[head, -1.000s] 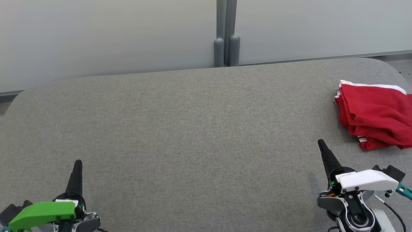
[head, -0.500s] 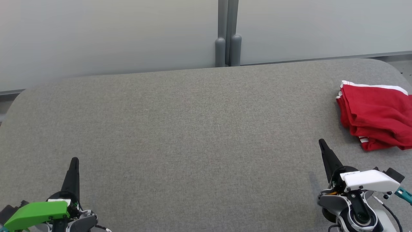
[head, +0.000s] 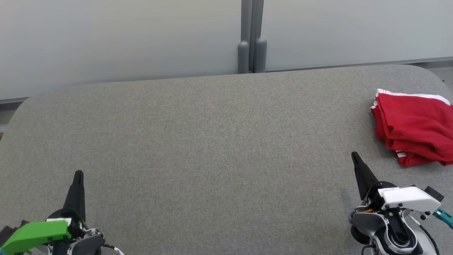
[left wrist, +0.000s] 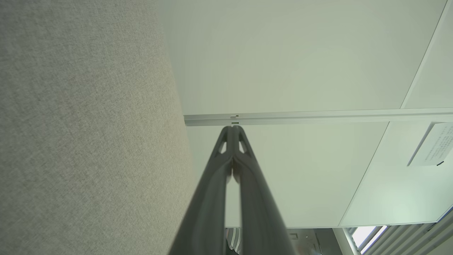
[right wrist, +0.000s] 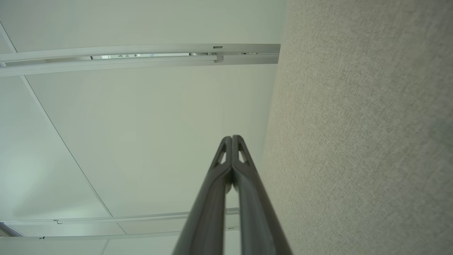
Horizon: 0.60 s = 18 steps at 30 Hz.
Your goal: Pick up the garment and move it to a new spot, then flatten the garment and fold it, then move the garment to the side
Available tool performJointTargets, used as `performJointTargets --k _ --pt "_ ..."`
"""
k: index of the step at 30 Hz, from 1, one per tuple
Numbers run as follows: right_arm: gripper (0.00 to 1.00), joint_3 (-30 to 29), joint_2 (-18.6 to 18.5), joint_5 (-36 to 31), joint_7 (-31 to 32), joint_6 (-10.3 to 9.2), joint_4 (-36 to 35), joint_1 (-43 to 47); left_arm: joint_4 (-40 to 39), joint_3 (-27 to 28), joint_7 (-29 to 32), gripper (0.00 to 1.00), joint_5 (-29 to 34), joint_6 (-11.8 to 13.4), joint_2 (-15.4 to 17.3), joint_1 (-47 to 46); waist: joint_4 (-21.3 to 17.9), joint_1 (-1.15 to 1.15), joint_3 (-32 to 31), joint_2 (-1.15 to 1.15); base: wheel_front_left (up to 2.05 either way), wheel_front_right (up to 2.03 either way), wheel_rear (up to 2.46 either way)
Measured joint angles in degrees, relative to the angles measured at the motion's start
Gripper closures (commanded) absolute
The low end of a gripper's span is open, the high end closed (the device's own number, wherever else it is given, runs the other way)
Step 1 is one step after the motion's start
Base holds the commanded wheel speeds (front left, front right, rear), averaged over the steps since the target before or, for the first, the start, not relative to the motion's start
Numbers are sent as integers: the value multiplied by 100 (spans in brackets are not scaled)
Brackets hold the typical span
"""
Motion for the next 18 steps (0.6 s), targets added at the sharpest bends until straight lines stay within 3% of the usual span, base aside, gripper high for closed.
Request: performJointTargets --k 18 --pt "100 -1 -1 0 0 0 1 -13 0 13 2 100 1 -1 -16 -4 0 0 0 0 0 0 0"
